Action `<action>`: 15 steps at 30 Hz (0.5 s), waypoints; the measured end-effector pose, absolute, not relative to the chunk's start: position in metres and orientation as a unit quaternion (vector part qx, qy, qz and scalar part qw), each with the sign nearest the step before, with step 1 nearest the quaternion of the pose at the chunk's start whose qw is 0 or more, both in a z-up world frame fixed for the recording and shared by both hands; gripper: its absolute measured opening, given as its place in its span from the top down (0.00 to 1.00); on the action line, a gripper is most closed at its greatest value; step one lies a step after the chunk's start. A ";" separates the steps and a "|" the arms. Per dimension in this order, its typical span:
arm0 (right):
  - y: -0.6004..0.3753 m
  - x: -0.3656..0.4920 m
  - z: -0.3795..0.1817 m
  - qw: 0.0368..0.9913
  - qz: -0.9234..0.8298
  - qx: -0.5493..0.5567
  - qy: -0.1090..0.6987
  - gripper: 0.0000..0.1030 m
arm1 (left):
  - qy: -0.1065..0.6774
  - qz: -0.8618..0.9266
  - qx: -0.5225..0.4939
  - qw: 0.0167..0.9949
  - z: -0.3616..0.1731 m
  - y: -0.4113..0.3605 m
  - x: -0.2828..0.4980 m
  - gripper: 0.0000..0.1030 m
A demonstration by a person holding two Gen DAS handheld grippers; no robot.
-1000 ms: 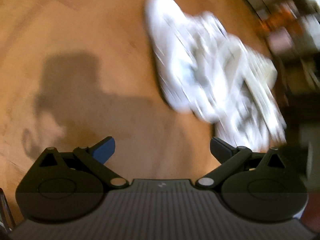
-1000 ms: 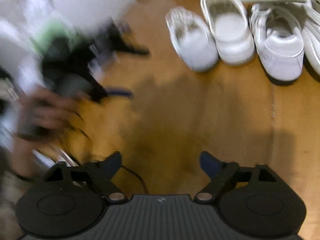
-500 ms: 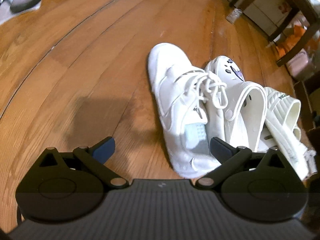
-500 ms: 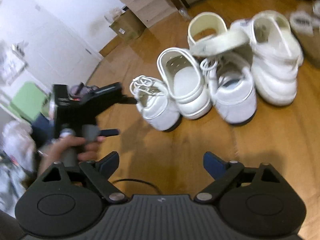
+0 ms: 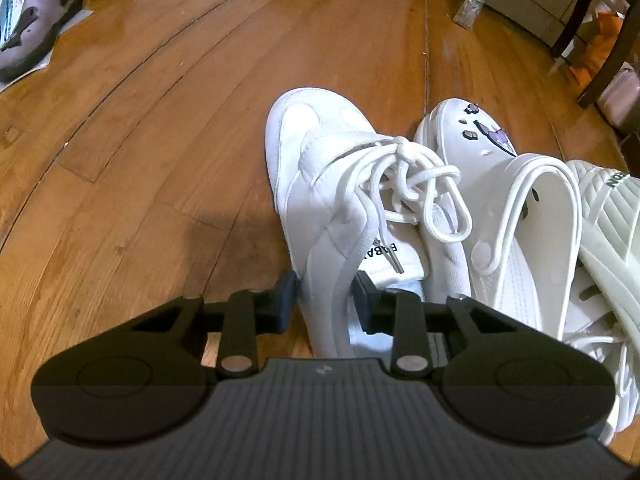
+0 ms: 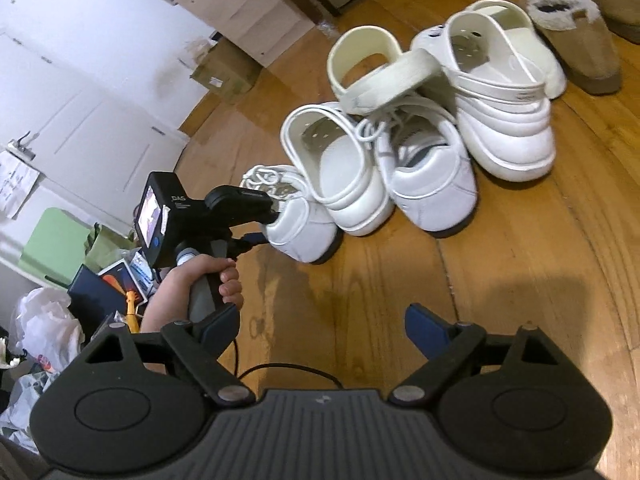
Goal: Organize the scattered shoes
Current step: 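Grasp the white sneaker with the left tool and pull it out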
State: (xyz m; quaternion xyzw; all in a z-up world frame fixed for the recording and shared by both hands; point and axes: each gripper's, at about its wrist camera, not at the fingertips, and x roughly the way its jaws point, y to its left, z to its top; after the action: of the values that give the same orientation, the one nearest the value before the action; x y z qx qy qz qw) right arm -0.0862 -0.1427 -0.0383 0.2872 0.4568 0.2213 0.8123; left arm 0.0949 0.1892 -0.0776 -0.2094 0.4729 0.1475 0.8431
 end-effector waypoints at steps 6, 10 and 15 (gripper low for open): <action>-0.143 -0.087 -0.041 0.807 0.214 0.296 0.465 0.11 | 0.449 0.128 -0.267 0.843 -0.081 0.202 0.077 0.76; -0.137 -0.087 -0.039 0.812 0.220 0.279 0.463 0.11 | 0.443 0.128 -0.269 0.846 -0.067 0.198 0.058 0.84; -0.132 -0.081 -0.044 0.804 0.235 0.277 0.471 0.11 | 0.452 0.105 -0.252 0.849 -0.056 0.191 0.034 0.86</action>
State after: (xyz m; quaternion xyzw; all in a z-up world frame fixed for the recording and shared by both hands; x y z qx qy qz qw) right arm -0.0813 -0.1320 -0.0444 0.2770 0.4711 0.2349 0.8038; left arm 0.0341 0.1914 -0.0558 -0.2523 0.4522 0.1045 0.8491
